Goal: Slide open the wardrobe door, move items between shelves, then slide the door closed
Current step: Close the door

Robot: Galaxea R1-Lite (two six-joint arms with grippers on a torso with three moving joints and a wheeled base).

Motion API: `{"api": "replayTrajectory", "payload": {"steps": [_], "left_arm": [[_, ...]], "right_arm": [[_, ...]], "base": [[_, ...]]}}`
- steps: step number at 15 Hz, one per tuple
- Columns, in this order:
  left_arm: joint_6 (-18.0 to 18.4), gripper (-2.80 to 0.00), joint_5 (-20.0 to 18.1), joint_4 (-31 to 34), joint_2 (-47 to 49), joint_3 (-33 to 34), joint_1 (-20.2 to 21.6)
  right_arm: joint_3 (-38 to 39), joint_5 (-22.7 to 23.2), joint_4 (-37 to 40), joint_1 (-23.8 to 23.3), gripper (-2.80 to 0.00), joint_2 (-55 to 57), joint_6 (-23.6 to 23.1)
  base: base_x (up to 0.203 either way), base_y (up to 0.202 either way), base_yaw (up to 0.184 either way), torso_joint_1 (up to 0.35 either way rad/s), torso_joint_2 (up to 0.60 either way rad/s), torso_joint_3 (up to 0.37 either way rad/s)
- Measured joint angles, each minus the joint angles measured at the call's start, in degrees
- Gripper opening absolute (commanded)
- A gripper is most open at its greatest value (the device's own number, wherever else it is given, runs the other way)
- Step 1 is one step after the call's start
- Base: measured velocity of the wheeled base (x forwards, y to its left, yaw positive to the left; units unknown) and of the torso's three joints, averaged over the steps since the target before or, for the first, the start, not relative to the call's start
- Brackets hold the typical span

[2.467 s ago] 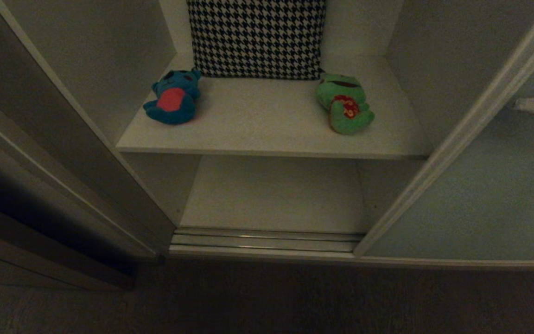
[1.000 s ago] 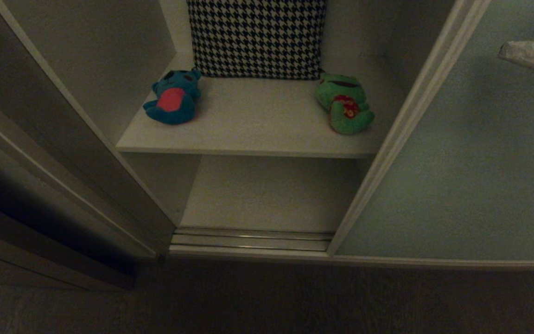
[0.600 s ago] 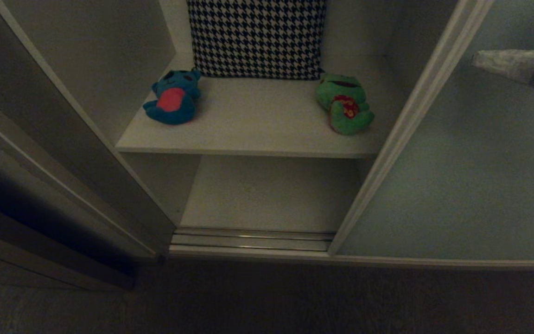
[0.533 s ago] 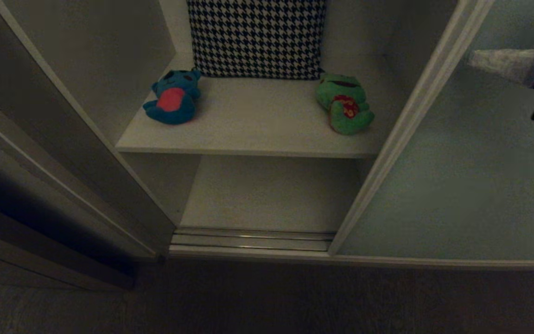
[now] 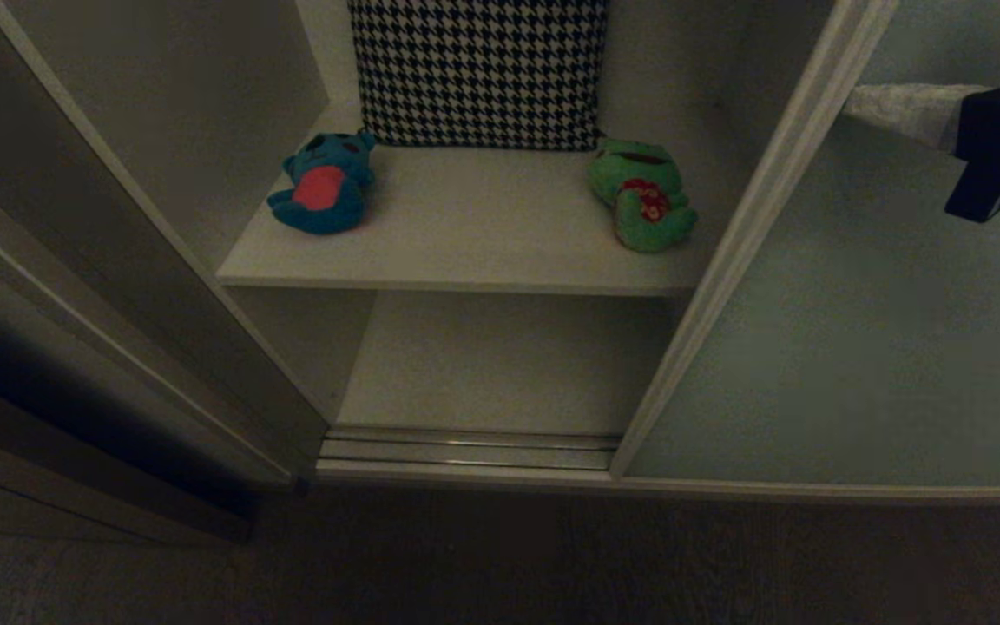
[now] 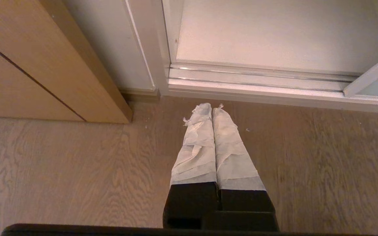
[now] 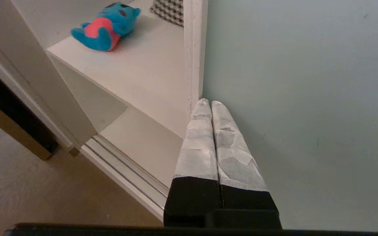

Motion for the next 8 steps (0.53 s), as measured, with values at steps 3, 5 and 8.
{"api": "replayTrajectory", "payload": {"steps": [3, 5, 8], "left_arm": [[0.05, -2.80, -0.01, 0.00, 0.00, 0.00, 0.02], [0.05, -2.80, -0.01, 0.02, 0.00, 0.00, 0.06], [0.05, -2.80, -0.01, 0.00, 0.00, 0.00, 0.00]], "right_arm": [[-0.77, -0.41, -0.37, 3.22, -2.80, 1.97, -0.16], [-2.68, -1.53, -0.12, 5.50, -2.80, 4.00, -0.11], [-7.23, -3.48, 0.41, 10.40, -2.80, 8.04, -0.11]], "base": [[0.000, 0.000, 0.000, 0.000, 0.00, 0.000], [0.000, 0.000, 0.000, 0.000, 0.00, 0.000], [0.000, 0.000, 0.000, 0.000, 0.00, 0.000]]}}
